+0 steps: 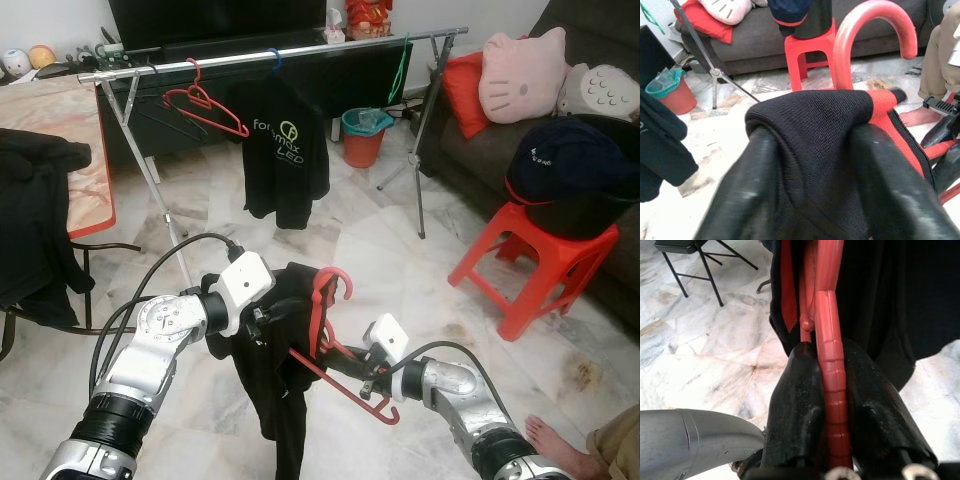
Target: Hang hanger
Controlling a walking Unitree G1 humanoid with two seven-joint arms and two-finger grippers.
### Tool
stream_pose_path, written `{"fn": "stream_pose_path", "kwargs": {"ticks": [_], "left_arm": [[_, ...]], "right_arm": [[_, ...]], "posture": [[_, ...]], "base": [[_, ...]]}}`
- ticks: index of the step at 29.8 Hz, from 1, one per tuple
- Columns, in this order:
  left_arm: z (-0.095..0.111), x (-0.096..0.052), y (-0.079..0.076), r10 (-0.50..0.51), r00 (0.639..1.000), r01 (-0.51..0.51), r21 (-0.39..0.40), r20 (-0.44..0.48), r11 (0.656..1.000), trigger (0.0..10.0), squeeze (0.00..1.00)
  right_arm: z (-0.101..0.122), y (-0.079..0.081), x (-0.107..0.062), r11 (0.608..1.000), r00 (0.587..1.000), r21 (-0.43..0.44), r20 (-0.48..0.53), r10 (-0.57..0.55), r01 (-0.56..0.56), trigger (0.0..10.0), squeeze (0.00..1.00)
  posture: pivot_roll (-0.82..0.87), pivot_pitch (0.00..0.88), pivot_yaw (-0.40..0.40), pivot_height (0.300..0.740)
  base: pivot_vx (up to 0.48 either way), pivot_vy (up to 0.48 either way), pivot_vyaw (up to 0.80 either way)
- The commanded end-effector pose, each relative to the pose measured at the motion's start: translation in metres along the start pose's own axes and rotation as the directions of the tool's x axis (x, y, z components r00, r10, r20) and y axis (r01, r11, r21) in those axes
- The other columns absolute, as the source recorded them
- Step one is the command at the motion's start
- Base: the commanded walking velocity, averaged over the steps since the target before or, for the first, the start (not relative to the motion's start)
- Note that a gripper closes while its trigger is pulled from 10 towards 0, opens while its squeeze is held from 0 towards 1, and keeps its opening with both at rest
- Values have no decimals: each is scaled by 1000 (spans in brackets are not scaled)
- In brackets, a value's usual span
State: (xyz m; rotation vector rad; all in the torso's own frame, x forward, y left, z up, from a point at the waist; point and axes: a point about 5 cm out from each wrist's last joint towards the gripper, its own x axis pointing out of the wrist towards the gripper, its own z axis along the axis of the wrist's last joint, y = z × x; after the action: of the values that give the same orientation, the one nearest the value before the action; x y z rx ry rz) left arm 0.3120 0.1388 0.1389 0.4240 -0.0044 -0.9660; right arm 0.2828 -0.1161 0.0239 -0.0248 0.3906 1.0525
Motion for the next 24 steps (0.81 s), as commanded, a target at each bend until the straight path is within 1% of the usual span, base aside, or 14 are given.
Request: {"fn": "stream_pose_path", "kwargs": {"ticks": [1,7,12,15,21,23,24], "left_arm": [[3,-1,6,48,998,-47,-28,31,999,0,0],[2,-1,7,76,996,-74,-50,38,996,0,0],[0,0,7,129,991,-124,-95,42,988,0,0],[-5,0,7,158,987,-156,-97,15,983,0,0],[-7,0,8,183,983,-181,-107,5,978,0,0],[-13,-1,13,234,972,-236,-108,-30,966,0,0],[-13,-1,13,234,972,-236,-108,-30,966,0,0]], "right_arm": [[4,0,2,1000,1000,-20,9,15,-15,0,0],[4,0,2,1000,1000,-22,6,16,-16,0,0],[1,1,1,999,1000,-25,-8,19,-19,0,0],[-1,2,1,1000,1000,-23,-10,22,-22,0,0],[-2,3,1,999,1000,-24,-15,23,-23,0,0],[-3,3,1,999,1000,-25,-21,22,-22,0,0],[-3,3,1,999,1000,-25,-21,22,-22,0,0]], "posture": [[67,0,-18,740],[67,0,-18,740],[66,0,-20,740],[64,0,-18,740],[64,0,-18,740],[64,0,-18,740],[64,0,-18,740]], "base": [[0,0,0],[0,0,0],[0,0,0],[0,0,0],[0,0,0],[0,0,0],[0,0,0]]}}
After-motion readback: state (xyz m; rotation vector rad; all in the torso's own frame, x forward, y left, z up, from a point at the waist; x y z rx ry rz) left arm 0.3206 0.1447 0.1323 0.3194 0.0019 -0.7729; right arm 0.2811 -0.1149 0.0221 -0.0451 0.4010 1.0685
